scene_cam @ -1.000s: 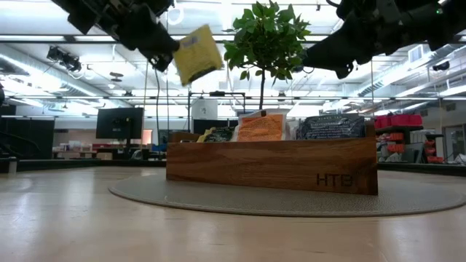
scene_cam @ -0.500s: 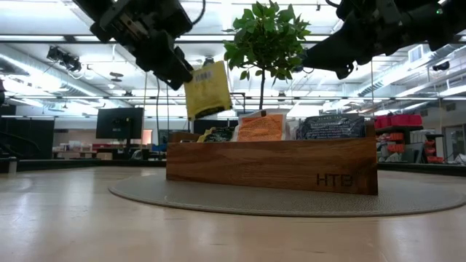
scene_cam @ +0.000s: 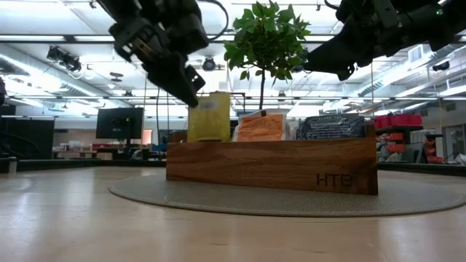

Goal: Pick & Place Tea
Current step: Put the yellow tea bag into the left section of the wooden organizer, then return to Home Position

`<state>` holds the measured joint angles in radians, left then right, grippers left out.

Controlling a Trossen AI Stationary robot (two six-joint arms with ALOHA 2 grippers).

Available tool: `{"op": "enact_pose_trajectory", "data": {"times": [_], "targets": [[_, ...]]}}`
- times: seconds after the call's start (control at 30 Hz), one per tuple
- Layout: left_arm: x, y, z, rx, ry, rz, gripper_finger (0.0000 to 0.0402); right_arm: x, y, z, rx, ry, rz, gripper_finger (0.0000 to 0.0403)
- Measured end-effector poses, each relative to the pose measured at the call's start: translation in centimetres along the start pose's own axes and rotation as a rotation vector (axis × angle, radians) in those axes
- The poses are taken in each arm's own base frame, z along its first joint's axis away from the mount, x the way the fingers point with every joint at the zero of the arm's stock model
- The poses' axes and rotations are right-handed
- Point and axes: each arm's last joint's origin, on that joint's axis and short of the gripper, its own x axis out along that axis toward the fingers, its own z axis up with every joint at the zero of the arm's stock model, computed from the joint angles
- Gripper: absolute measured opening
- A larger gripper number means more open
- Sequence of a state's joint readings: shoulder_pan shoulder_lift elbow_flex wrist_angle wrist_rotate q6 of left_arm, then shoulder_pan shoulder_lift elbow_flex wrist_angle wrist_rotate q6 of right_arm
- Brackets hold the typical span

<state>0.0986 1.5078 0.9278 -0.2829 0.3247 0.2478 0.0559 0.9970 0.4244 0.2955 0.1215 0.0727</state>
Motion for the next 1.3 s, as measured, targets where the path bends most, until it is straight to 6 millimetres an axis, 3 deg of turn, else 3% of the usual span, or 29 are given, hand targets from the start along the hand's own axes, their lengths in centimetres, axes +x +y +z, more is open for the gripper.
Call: {"op": "enact_pose_trajectory", "data": {"times": [0.33, 0.87, 1.3], "targets": [[1.8, 0.5, -0.6, -0.009, 0.060, 0.024, 0.0002, 0.0, 0.0, -0.2, 0.001, 0.015, 0.000, 0.0171], [1.8, 0.6, -0.4, -0.070, 0.045, 0.034, 0.0046, 0.0, 0.0, -0.3, 0.013, 0.029, -0.004, 0.0171], [1.5, 1.1, -0.1, -0.106, 0.030, 0.048, 0.0057, 0.0, 0.0, -0.3, 0.014, 0.029, -0.004, 0.0171]]}}
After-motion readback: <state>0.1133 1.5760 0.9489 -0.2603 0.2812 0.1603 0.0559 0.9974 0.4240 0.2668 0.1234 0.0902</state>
